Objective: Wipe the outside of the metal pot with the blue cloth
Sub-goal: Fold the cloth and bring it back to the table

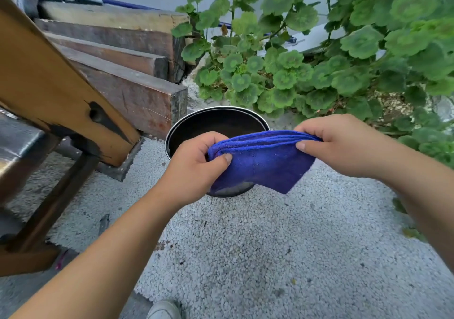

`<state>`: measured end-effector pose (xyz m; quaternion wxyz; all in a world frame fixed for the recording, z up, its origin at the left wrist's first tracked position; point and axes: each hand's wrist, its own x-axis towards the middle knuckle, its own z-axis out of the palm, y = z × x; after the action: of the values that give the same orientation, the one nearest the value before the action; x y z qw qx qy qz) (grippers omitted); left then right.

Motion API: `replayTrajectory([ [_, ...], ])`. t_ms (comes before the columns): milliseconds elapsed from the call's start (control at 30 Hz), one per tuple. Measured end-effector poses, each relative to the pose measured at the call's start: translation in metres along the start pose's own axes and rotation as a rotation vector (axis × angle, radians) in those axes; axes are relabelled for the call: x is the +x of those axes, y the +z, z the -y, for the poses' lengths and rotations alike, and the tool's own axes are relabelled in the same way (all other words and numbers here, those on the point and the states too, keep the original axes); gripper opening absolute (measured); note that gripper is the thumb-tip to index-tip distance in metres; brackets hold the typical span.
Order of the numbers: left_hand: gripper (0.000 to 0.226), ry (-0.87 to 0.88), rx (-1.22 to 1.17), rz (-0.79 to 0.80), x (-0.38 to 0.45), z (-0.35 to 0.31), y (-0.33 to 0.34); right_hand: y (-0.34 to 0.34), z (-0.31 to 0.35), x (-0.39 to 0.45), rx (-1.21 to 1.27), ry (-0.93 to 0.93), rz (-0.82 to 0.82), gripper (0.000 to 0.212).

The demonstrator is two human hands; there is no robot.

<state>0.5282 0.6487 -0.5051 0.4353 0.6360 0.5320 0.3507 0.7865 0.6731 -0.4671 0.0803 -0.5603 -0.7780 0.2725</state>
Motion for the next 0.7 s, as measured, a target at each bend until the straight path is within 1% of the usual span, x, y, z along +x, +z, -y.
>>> replayTrajectory([
  [67, 0.012, -0.008, -0.009, -0.018, 0.002, -0.013, -0.005, -0.007, 0.005, 0.0, -0.044, -0.046, -0.069, 0.012],
  [100, 0.011, -0.012, -0.023, -0.042, 0.003, -0.023, -0.007, -0.013, 0.008, -0.002, -0.022, -0.06, -0.103, 0.012],
  [167, 0.011, -0.028, -0.061, -0.091, 0.006, -0.041, -0.015, -0.025, 0.014, -0.006, 0.089, -0.05, -0.175, 0.012],
  [233, 0.018, -0.051, -0.058, -0.086, 0.009, -0.063, -0.025, -0.039, 0.023, -0.011, 0.203, -0.04, -0.267, 0.018],
  [267, 0.025, -0.051, -0.003, -0.047, 0.01, -0.075, -0.029, -0.049, 0.028, -0.015, 0.256, -0.042, -0.318, 0.023],
  [333, 0.036, -0.026, 0.183, 0.022, 0.009, -0.098, -0.036, -0.063, 0.038, -0.023, 0.344, -0.044, -0.398, 0.033],
  [367, 0.036, -0.028, 0.238, 0.026, 0.008, -0.114, -0.039, -0.073, 0.045, -0.029, 0.376, -0.038, -0.419, 0.036],
  [400, 0.033, -0.044, 0.244, 0.012, 0.005, -0.13, -0.042, -0.084, 0.052, -0.036, 0.42, -0.029, -0.436, 0.038],
  [500, 0.029, -0.08, 0.164, -0.087, -0.01, -0.187, -0.055, -0.124, 0.077, -0.058, 0.651, -0.014, -0.472, 0.04],
  [567, 0.024, -0.092, 0.083, -0.117, -0.023, -0.229, -0.066, -0.157, 0.097, -0.072, 0.795, -0.026, -0.478, 0.04],
  [700, 0.011, -0.09, -0.02, -0.135, -0.058, -0.336, -0.095, -0.24, 0.147, -0.114, 0.864, -0.05, -0.478, 0.041],
])
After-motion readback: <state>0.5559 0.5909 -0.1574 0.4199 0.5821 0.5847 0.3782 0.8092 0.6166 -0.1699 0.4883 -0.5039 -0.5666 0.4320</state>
